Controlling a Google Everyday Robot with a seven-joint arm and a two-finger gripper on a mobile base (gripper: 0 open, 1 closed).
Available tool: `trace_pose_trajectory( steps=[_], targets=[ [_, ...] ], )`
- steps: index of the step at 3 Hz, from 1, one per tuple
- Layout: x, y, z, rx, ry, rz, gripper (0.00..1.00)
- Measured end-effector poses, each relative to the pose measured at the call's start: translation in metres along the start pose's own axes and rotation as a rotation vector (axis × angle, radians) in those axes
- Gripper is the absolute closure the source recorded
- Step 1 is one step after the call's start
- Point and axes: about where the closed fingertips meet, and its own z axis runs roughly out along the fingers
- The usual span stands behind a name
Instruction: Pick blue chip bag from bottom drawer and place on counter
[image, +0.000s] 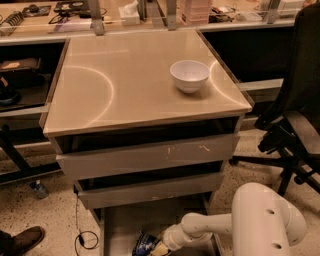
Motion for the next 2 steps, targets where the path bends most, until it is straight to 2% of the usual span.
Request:
trace_pose_trajectory(
  steps=[1,2],
  targets=[
    [-0.002,0.004,-0.001,-0.011,-0.010,0.001,1.00],
    [-0.018,0.017,-0.020,-0.025,-0.050,0.017,1.00]
  ],
)
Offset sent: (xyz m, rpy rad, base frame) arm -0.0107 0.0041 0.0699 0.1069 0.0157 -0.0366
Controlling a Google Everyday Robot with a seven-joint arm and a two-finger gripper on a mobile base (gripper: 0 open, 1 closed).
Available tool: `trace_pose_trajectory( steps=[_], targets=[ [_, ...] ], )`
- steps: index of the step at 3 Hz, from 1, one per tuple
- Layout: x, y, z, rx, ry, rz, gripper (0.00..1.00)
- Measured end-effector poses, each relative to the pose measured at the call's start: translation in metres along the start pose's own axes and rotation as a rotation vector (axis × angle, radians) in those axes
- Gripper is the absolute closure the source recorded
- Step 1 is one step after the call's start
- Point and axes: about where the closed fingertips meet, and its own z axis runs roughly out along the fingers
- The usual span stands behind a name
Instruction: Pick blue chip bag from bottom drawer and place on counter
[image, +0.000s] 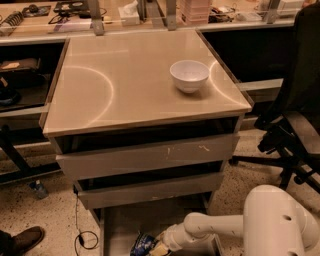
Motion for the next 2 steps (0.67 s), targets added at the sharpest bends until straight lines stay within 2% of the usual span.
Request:
trace_pose_trajectory(
  steps=[1,2],
  targets=[
    [-0.025,0.016,-0.023,0.008,-0.004,-0.037,1.00],
    [-0.043,0.034,-0.050,0.016,0.020,-0.046,1.00]
  ],
)
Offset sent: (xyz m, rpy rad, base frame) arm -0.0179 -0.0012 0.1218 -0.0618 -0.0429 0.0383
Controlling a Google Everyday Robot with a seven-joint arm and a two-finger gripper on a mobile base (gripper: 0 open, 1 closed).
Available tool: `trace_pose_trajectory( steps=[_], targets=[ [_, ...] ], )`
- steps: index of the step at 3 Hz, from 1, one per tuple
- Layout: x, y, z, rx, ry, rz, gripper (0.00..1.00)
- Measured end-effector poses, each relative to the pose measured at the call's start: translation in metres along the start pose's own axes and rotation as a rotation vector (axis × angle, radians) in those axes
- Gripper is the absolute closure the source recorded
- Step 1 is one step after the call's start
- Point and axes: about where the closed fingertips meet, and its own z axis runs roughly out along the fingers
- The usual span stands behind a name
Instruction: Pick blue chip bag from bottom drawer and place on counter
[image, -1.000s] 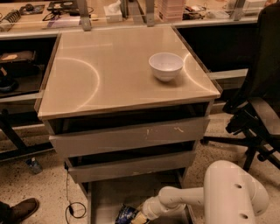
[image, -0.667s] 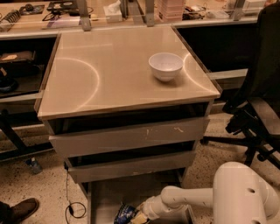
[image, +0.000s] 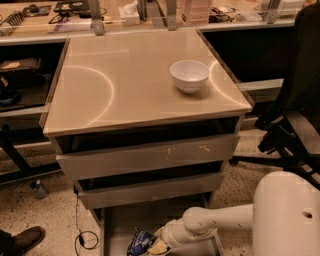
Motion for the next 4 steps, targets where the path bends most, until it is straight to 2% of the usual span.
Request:
trace_pose_trajectory(
  steps=[1,2,4],
  targets=[
    [-0.021,0.011,-0.038,0.021,0.014,-0.002,1.00],
    [-0.047,0.021,-0.073,0.047,0.034,-0.049,1.00],
    [-0.060,0.021,-0.090,0.062,0.038,-0.075,1.00]
  ],
)
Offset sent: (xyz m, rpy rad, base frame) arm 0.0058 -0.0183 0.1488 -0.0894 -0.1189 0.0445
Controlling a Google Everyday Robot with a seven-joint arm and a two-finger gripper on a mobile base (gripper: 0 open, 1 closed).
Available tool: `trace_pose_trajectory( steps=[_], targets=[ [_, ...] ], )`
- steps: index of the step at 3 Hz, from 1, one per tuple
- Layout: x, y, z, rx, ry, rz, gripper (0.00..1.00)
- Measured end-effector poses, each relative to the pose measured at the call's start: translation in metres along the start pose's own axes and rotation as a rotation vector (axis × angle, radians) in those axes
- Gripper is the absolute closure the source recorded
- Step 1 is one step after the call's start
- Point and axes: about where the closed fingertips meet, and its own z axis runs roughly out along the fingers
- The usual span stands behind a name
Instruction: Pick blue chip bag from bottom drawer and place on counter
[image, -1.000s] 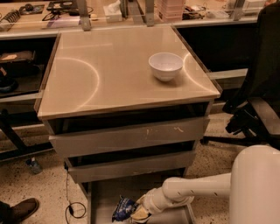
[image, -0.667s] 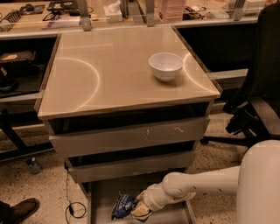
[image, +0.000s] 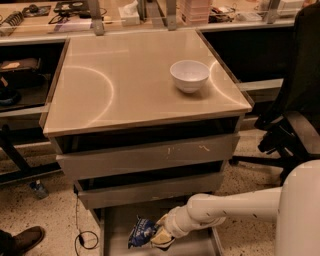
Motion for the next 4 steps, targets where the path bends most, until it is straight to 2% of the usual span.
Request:
trace_pose_trajectory(
  steps=[1,2,3,4],
  targets=[
    [-0.020,0.009,-0.032,0.047,-0.002,0.029,1.00],
    [-0.054,0.017,-0.082,0.120,-0.004,0.025,1.00],
    [-0.091,0.020,-0.129,0.190,-0.015,-0.008,1.00],
    [-0.123,0.021,-0.160,0.230,-0.010,-0.049,1.00]
  ],
)
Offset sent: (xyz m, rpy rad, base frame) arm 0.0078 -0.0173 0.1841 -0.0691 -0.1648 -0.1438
